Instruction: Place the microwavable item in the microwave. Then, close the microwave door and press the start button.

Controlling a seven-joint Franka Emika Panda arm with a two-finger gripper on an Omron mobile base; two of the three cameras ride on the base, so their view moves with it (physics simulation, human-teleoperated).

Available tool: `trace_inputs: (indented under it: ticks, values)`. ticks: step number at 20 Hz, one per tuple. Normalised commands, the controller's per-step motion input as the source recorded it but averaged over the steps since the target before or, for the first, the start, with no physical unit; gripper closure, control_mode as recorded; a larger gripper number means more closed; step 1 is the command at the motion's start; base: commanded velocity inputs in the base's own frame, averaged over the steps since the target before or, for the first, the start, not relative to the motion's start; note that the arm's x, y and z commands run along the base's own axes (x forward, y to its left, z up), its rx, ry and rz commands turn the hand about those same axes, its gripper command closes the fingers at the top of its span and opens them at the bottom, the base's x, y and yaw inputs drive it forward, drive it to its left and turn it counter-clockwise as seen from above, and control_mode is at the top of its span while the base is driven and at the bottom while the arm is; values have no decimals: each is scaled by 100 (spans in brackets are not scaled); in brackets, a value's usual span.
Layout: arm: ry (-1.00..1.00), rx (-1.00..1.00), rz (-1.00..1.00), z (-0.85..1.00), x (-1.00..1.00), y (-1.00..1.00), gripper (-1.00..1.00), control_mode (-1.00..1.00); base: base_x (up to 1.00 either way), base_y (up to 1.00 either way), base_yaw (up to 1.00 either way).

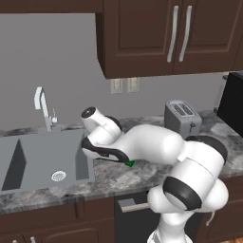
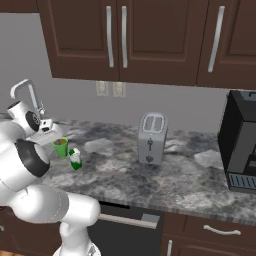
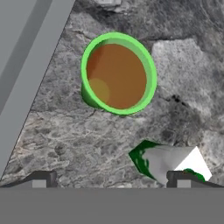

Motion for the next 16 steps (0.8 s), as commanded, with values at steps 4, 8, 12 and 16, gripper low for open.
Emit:
trace_inputs:
  ticks: [4, 8, 12, 16]
  values:
    - [0, -3, 2, -4, 13, 16, -100, -100, 0, 0, 0]
    - [0, -1, 3, 0, 20, 8, -100, -100, 0, 0, 0]
    - [0, -1, 4, 0, 21, 6, -100, -100, 0, 0, 0]
    - [0, -1, 4, -10, 19, 3, -100, -100, 0, 0, 0]
